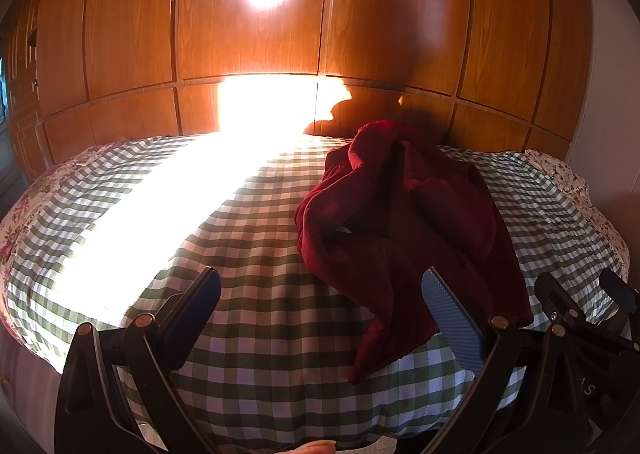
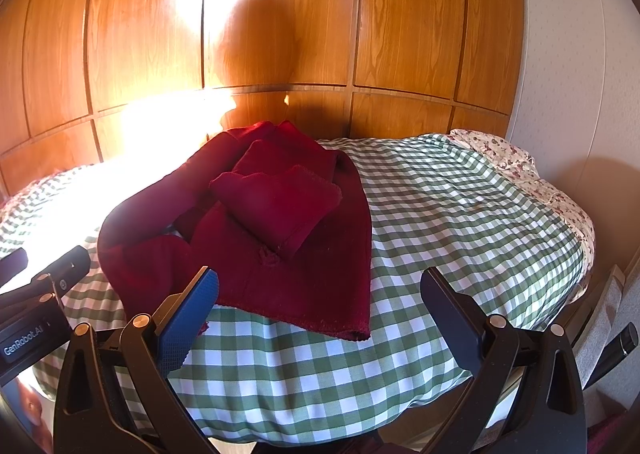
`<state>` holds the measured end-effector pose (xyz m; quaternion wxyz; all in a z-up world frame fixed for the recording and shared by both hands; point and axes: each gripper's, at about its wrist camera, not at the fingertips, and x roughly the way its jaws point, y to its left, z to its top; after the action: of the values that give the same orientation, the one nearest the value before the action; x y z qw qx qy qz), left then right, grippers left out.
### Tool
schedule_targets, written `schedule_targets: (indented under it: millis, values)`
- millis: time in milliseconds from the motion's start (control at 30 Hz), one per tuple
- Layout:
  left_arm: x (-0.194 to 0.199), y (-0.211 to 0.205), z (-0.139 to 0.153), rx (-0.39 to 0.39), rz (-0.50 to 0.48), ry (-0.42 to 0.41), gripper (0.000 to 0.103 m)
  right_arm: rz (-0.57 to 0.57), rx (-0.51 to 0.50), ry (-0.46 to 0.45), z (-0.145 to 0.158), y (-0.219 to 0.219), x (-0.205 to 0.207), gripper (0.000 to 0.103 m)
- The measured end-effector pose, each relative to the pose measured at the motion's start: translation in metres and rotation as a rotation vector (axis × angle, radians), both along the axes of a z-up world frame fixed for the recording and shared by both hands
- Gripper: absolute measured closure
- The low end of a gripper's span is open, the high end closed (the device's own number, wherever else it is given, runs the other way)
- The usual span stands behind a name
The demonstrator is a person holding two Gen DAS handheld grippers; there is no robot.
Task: Fold small clothes
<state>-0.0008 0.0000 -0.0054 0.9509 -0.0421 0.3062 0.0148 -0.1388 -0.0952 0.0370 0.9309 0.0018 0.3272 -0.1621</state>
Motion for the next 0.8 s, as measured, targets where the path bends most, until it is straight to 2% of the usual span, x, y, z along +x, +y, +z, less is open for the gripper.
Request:
schedule_targets:
  millis: [800]
  values:
    - [0.0024, 0.0012, -0.0020, -0.002, 0.003, 0.015, 0.003, -0.003, 0.004, 0.010, -0.0030, -0.0025, 0.0017, 0.003]
